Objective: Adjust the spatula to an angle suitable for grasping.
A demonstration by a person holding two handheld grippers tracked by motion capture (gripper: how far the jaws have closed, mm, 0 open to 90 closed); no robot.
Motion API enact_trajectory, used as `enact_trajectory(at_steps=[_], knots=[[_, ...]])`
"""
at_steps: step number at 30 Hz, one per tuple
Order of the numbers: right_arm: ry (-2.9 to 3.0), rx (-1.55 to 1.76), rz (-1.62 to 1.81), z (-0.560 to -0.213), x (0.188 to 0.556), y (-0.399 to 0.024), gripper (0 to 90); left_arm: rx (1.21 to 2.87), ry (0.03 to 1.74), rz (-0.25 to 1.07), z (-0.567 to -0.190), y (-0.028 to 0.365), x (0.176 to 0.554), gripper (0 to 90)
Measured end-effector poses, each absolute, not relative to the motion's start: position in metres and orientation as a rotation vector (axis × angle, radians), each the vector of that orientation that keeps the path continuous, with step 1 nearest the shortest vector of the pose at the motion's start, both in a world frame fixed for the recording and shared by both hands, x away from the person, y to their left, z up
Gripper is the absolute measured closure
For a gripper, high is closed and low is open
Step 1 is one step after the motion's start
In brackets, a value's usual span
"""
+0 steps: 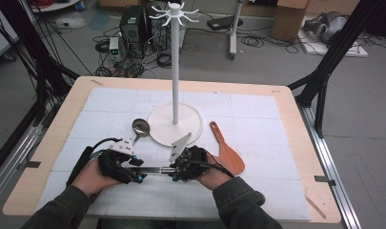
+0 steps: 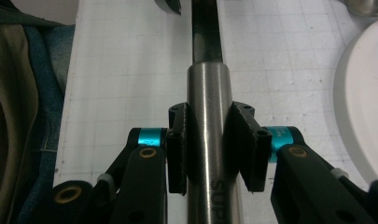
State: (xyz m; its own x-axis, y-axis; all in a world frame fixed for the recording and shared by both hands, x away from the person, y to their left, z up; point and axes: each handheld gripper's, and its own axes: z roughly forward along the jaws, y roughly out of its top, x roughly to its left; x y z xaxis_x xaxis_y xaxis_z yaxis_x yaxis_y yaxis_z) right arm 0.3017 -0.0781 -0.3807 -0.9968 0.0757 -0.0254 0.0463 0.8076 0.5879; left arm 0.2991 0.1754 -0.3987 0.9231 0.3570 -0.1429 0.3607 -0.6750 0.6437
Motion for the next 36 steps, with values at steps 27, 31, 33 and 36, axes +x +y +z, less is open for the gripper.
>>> enact_trajectory(at_steps=[27, 31, 33, 36], knots=[[2.938, 0.049, 0.964, -0.359, 0.309, -0.083, 65.4, 2.398, 0.396, -0.128, -0.391, 0.159, 0.309, 68.1], [2.939, 0.066, 0.969, -0.36, 0.31, -0.084, 63.2, 2.408, 0.382, -0.127, -0.391, 0.158, 0.307, 70.3], [2.935, 0.074, 0.973, -0.36, 0.31, -0.084, 62.6, 2.404, 0.38, -0.129, -0.391, 0.158, 0.306, 70.8], [2.915, 0.109, 1.003, -0.358, 0.312, -0.087, 60.3, 2.411, 0.367, -0.137, -0.391, 0.157, 0.306, 73.0]])
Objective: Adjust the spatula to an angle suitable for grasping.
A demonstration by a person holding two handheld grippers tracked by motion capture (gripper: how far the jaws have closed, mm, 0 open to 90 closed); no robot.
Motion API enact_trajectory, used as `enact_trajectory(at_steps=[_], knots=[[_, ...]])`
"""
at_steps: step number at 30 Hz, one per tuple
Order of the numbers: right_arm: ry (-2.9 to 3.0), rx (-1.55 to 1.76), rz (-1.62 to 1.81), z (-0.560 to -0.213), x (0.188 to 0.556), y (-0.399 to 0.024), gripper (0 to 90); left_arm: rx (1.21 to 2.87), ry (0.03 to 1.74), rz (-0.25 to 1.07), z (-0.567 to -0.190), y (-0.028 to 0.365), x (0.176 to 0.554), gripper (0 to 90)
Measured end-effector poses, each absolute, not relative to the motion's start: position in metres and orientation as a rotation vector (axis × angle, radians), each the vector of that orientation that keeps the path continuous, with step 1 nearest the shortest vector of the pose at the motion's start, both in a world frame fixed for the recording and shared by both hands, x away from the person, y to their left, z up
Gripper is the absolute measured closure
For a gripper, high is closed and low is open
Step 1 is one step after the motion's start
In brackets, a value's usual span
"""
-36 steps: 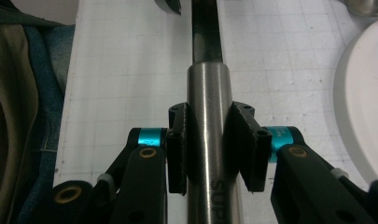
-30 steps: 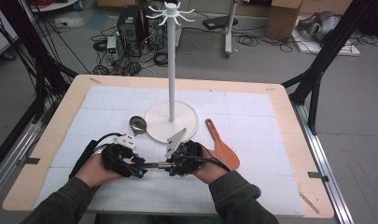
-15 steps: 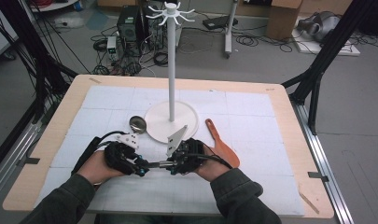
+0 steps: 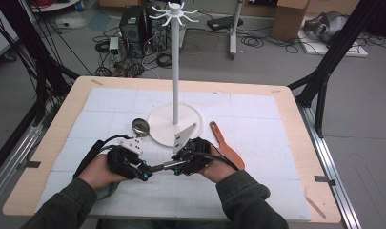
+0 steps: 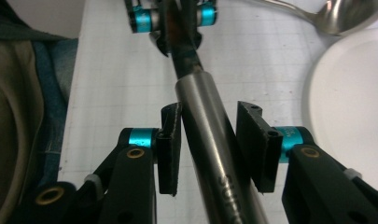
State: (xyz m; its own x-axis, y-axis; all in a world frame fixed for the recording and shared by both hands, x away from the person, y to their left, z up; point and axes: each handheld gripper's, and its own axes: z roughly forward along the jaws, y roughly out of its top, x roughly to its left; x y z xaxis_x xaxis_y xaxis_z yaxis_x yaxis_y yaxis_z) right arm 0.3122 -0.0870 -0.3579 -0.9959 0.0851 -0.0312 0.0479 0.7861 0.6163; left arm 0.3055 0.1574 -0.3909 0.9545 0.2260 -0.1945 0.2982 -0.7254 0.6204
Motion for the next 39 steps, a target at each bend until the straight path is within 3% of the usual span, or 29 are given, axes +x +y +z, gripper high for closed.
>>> enact_trajectory(at_steps=[9, 18, 27, 30, 39], knots=[[2.862, 0.2, 1.037, -0.354, 0.316, -0.095, 58.4, 2.434, 0.362, -0.13, -0.391, 0.157, 0.303, 76.3], [2.757, 0.366, 1.109, -0.349, 0.323, -0.111, 45.0, 2.413, 0.395, -0.106, -0.388, 0.163, 0.306, 76.9], [2.717, 0.461, 1.17, -0.347, 0.329, -0.12, 38.1, 2.381, 0.401, -0.094, -0.385, 0.168, 0.305, 77.2], [2.691, 0.533, 1.213, -0.347, 0.331, -0.125, 31.4, 2.384, 0.388, -0.085, -0.383, 0.17, 0.306, 77.4], [2.671, 0.602, 1.287, -0.347, 0.333, -0.132, 27.4, 2.352, 0.409, -0.079, -0.379, 0.175, 0.306, 78.2]])
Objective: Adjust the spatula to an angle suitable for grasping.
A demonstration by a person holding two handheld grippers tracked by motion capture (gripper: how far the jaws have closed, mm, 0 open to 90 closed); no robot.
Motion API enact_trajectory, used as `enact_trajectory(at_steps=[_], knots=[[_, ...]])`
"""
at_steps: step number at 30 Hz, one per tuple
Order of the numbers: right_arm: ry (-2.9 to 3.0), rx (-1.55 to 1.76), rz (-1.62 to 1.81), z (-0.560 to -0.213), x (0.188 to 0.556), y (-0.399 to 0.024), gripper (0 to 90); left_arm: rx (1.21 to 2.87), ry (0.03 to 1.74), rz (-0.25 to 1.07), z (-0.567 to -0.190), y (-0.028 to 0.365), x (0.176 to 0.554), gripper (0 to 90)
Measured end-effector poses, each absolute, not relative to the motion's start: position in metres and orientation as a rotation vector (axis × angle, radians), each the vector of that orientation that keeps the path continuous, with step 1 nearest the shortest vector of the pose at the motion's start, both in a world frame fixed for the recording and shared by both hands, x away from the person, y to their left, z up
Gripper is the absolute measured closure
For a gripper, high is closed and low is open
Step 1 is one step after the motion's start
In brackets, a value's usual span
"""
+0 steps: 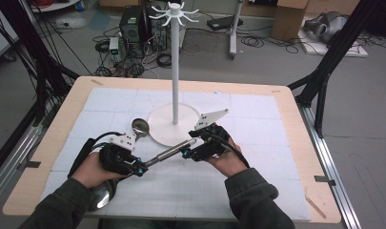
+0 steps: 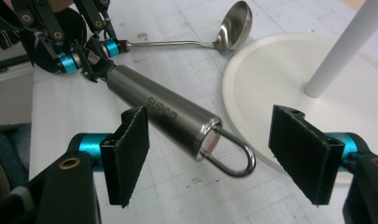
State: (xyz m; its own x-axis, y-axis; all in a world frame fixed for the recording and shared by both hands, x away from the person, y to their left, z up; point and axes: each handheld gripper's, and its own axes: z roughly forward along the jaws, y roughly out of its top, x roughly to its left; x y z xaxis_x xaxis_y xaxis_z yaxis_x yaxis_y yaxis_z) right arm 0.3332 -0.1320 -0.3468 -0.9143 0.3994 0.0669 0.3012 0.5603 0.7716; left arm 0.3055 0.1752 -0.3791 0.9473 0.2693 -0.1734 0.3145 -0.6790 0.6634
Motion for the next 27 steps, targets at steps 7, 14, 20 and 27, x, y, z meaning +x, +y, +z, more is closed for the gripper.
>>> enact_trajectory(at_steps=[7, 14, 20, 27], knots=[[2.683, 0.634, 1.324, -0.349, 0.334, -0.133, 26.8, 2.336, 0.41, -0.083, -0.377, 0.178, 0.306, 81.0], [2.705, 0.663, 1.321, -0.359, 0.335, -0.133, 26.7, 2.315, 0.424, -0.093, -0.375, 0.18, 0.306, 83.8], [2.735, 0.676, 1.314, -0.365, 0.336, -0.129, 27.1, 2.297, 0.43, -0.105, -0.372, 0.183, 0.305, 84.7], [2.734, 0.609, 1.445, -0.36, 0.327, -0.116, 30.2, 2.239, 0.431, -0.097, -0.362, 0.187, 0.304, 86.3]])
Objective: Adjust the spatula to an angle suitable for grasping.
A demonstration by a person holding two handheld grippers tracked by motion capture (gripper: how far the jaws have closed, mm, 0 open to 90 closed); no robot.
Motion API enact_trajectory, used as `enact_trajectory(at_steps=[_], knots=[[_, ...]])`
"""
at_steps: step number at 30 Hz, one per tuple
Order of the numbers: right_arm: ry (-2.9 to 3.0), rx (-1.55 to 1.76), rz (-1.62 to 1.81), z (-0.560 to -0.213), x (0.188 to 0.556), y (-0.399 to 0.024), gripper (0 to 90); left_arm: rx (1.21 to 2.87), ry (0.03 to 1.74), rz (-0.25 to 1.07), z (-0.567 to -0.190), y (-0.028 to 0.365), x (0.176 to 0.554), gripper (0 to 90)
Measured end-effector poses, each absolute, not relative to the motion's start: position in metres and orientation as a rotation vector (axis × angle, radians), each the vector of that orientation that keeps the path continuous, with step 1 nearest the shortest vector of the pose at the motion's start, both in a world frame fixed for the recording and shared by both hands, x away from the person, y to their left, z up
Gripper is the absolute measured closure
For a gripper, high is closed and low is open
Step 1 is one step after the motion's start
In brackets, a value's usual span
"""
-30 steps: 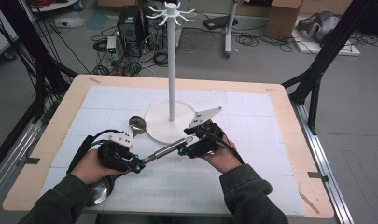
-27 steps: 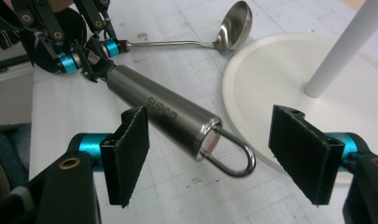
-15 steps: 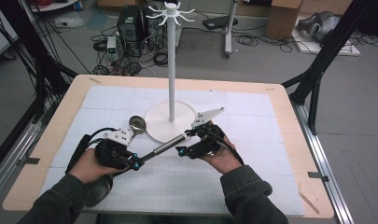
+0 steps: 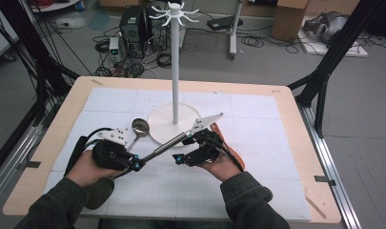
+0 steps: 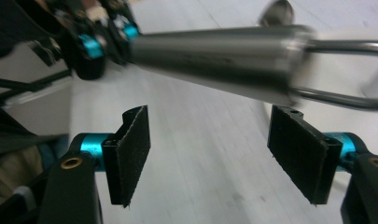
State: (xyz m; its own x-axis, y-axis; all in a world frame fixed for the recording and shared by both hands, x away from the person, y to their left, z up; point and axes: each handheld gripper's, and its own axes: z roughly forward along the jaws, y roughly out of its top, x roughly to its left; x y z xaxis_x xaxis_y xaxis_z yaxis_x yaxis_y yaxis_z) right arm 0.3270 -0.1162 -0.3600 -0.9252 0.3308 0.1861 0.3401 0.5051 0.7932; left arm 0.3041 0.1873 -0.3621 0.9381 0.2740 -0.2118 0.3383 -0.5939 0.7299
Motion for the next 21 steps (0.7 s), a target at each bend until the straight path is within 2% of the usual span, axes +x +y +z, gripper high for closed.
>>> enact_trajectory(at_steps=[5, 8, 21], knots=[[-2.676, -0.537, -1.523, -0.351, 0.321, -0.105, 33.1, 2.228, 0.434, -0.092, -0.36, 0.189, 0.305, 86.6], [-2.654, -0.513, -1.552, -0.348, 0.32, -0.101, 37.8, 2.2, 0.433, -0.091, -0.356, 0.19, 0.304, 86.9], [-2.548, -0.486, -1.695, -0.332, 0.322, -0.088, 44.5, 2.17, 0.397, -0.037, -0.34, 0.182, 0.304, 87.1]])
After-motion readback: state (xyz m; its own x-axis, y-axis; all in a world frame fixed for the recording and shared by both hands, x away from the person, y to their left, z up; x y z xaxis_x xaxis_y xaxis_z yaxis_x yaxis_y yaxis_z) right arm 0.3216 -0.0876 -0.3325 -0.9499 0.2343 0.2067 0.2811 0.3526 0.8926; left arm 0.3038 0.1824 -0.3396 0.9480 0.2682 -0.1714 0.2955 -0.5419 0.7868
